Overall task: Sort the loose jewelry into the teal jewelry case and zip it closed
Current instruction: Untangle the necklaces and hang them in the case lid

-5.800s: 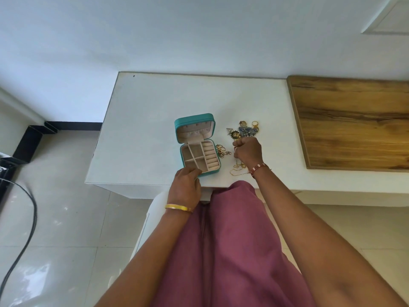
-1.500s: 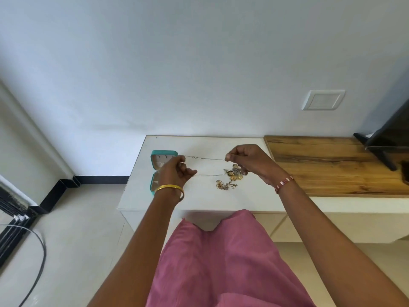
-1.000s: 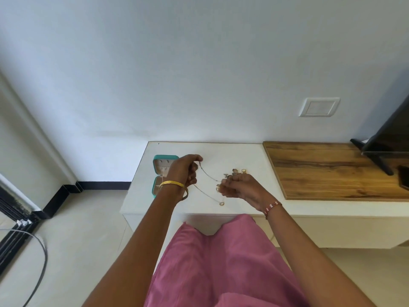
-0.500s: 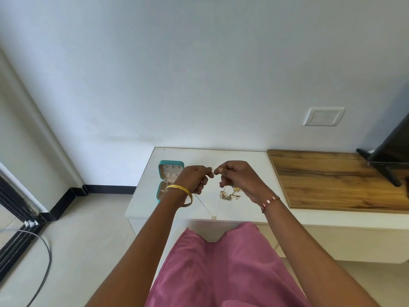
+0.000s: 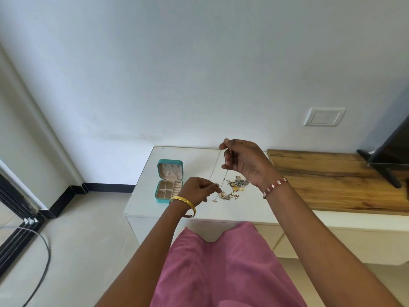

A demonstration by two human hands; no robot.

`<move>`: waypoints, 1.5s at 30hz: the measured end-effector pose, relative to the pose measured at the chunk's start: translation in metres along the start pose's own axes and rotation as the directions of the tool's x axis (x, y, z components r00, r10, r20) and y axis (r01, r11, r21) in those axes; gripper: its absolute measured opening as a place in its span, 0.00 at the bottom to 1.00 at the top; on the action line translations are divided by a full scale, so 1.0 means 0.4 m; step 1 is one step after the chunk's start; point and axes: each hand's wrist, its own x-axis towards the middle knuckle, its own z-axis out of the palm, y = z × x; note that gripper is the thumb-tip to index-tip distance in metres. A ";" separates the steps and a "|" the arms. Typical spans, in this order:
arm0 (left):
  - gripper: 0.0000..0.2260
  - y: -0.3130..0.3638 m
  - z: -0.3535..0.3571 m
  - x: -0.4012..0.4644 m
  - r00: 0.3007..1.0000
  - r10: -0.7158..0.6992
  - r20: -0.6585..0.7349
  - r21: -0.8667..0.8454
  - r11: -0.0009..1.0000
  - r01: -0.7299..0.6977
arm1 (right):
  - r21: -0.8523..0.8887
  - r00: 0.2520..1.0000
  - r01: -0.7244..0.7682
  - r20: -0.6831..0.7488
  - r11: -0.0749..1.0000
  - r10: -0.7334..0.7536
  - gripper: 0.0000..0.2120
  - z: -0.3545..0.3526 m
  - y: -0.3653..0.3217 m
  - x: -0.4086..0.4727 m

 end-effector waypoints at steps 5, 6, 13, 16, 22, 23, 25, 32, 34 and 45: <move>0.08 -0.019 0.019 -0.007 1.000 -0.009 -0.023 0.004 1.000 0.009 | 0.022 0.999 0.023 -0.035 0.999 -0.022 0.09 -0.024 -0.023 -0.001; 0.07 -0.022 0.024 -0.008 0.999 -0.014 -0.033 -0.019 1.000 0.014 | 0.035 0.999 0.020 -0.037 0.999 -0.019 0.09 -0.027 -0.024 -0.001; 0.09 -0.020 0.055 -0.012 0.995 -0.034 0.091 -0.090 0.995 0.042 | 0.081 1.000 0.014 -0.022 0.997 -0.012 0.09 -0.031 -0.026 0.003; 0.10 -0.028 0.055 -0.008 0.995 -0.038 0.095 -0.034 0.999 0.041 | 0.119 0.999 -0.001 -0.034 0.993 0.005 0.09 -0.042 -0.024 0.013; 0.10 -0.057 0.042 -0.008 0.994 -0.078 0.075 -0.044 0.996 0.081 | 0.140 0.993 -0.024 -0.115 0.990 0.040 0.09 -0.100 -0.009 0.038; 0.09 -0.065 0.042 -0.006 0.992 -0.102 0.077 -0.059 0.993 0.107 | 0.112 0.992 -0.039 -0.117 0.993 0.052 0.09 -0.111 -0.002 0.041; 0.09 -0.084 0.041 -0.004 0.985 -0.155 0.075 -0.109 0.981 0.163 | 0.068 0.988 -0.075 -0.130 0.995 0.083 0.09 -0.131 0.016 0.048; 0.11 -0.111 0.041 -0.018 0.951 -0.287 0.116 -0.416 0.855 0.309 | 0.188 0.954 -0.126 -0.247 0.974 0.171 0.09 -0.183 0.071 0.070; 0.11 -0.112 0.041 -0.019 0.950 -0.295 0.105 -0.454 0.835 0.309 | 0.227 0.939 -0.136 -0.280 0.964 0.198 0.09 -0.191 0.085 0.076; 0.09 -0.141 0.039 -0.023 0.916 -0.398 -0.056 -0.612 0.738 0.284 | 0.155 0.945 -0.172 -0.252 0.973 0.207 0.09 -0.219 0.135 0.124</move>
